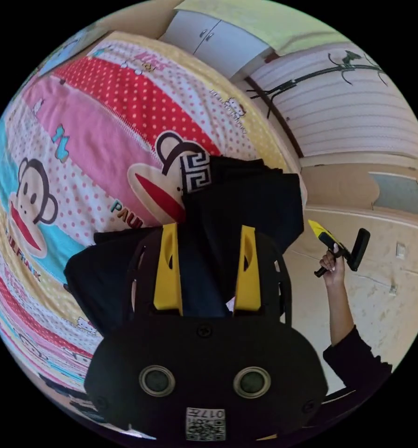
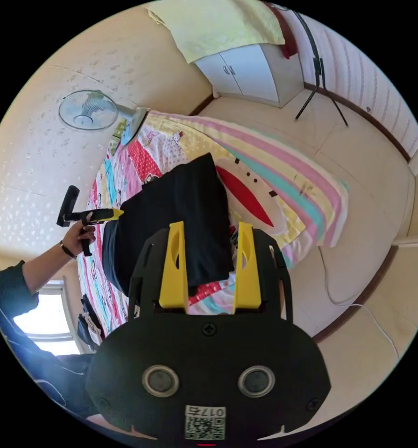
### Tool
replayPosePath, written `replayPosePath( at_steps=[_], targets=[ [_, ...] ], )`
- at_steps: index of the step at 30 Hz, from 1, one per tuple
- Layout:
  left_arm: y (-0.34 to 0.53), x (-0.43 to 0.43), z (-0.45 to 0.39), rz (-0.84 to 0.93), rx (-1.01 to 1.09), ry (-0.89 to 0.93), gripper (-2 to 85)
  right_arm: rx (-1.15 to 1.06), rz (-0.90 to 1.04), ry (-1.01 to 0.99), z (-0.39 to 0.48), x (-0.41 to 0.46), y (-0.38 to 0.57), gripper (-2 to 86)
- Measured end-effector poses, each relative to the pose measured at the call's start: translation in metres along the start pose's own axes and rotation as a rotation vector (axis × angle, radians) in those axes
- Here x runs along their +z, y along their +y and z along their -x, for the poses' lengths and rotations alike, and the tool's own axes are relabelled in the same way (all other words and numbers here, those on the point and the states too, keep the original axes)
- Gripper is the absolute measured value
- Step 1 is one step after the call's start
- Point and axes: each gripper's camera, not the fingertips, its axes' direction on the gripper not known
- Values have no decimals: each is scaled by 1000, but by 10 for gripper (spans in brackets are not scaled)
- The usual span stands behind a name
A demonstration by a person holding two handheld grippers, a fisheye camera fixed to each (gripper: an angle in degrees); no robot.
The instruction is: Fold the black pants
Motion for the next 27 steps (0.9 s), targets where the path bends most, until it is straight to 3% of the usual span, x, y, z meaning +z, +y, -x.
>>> replayPosePath(
  at_steps=[3, 6, 11, 17, 22, 27],
  targets=[
    [-2, 34, 28, -47, -60, 29, 152, 24, 68, -47, -8, 54, 4, 110],
    [4, 43, 35, -44, -34, -77, 63, 27, -75, 1, 1, 60, 33, 77],
    [37, 38, 37, -66, 127, 217, 25, 60, -257, -21, 20, 43, 96, 44],
    [121, 5, 46, -73, 296, 517, 13, 53, -457, -312, 24, 2, 159, 27],
    [197, -112, 34, -168, 588, 457, 6, -144, -642, -599, 35, -45, 165, 23],
    [254, -273, 67, -453, 666, 619, 2, -412, -903, -965, 79, -112, 147, 21]
  ],
)
